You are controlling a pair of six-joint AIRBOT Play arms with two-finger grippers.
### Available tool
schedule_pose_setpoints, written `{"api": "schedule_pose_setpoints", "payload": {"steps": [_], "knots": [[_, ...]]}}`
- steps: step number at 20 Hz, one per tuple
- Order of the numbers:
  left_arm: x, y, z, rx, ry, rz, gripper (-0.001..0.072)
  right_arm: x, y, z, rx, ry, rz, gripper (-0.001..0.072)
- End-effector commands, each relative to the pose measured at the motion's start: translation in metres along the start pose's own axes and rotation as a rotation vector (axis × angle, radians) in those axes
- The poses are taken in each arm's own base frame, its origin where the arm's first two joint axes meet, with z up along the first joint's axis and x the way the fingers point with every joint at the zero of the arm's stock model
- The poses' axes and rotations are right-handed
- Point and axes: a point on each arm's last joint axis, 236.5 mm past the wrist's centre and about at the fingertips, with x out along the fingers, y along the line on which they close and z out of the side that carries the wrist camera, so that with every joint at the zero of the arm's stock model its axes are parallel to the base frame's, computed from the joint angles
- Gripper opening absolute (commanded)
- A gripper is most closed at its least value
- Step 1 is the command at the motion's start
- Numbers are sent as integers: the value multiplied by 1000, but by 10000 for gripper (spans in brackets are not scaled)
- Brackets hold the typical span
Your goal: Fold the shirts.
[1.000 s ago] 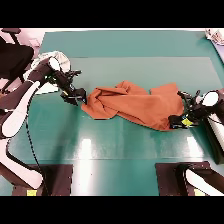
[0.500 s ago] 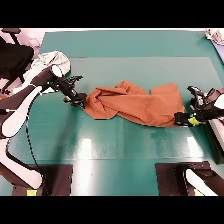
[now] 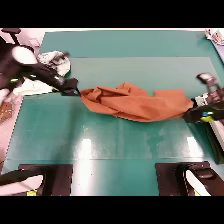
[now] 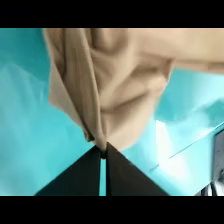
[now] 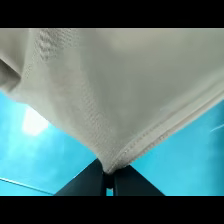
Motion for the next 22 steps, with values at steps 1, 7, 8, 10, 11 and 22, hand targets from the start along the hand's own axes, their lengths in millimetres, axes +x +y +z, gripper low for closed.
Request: {"api": "schedule_pose_setpoints", "payload": {"steps": [1, 7, 8, 10, 11, 22], "knots": [[-125, -71, -10, -7, -400, -55, 29, -131, 2, 35, -251, -357, -165, 16], [-399, -177, -63, 45, -1321, -353, 26, -432, 26, 79, -295, -1338, -282, 14], [-414, -183, -64, 48, -1359, -376, 26, -431, 20, 87, -233, -1307, -259, 14], [-406, -178, -46, 16, -1329, -361, 25, -389, 12, 117, -136, -1139, -217, 15], [-386, -167, -30, -12, -1271, -320, 26, -356, 12, 134, -99, -1024, -207, 15], [-75, 59, 98, -347, -472, 296, 29, 139, 30, 171, 126, 221, 76, 18]]}}
